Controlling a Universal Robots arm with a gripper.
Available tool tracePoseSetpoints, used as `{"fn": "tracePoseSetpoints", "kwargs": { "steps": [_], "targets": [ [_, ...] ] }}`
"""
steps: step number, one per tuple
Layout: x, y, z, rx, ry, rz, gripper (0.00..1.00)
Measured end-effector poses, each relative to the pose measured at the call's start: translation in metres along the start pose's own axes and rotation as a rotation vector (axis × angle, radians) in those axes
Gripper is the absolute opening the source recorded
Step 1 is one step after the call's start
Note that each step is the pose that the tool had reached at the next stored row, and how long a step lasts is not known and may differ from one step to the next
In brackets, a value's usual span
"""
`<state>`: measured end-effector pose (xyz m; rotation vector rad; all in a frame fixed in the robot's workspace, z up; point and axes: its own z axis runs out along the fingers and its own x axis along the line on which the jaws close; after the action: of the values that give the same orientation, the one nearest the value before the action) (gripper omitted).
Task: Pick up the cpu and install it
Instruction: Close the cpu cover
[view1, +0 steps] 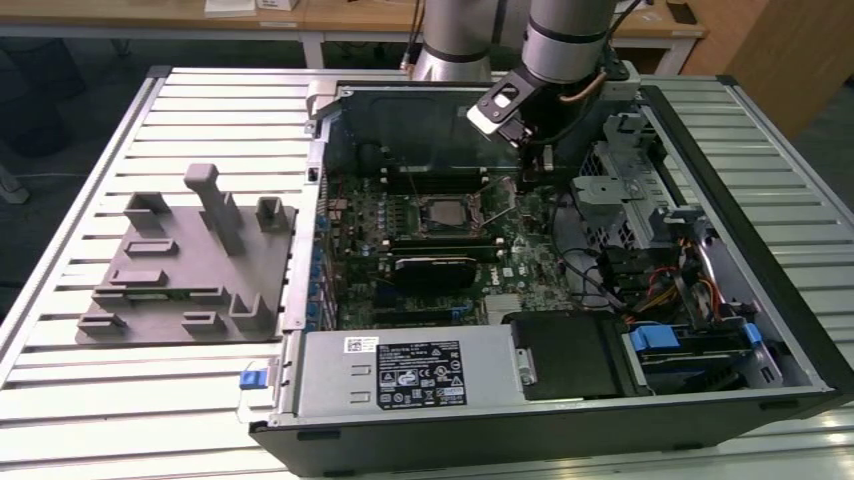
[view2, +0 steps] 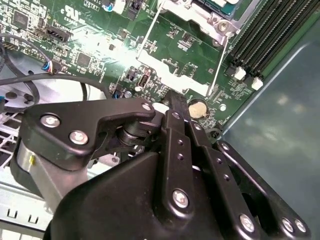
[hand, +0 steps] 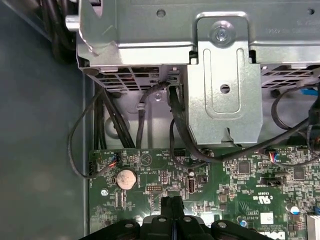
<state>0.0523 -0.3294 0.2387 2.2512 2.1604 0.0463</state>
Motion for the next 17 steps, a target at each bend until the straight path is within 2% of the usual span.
{"fn": "tracePoseSetpoints", "kwargs": {
  "steps": [3,8,17],
  "targets": [
    [0.0000,-0.0001,0.0033,-0.0031,-0.0001,0.000,0.11],
    [-0.0001,-0.0011,0.0034,-0.0032,-0.0014,0.000,0.11],
    [-0.0011,-0.0249,0.0025,-0.0036,-0.0015,0.006,0.11]
  ]
}}
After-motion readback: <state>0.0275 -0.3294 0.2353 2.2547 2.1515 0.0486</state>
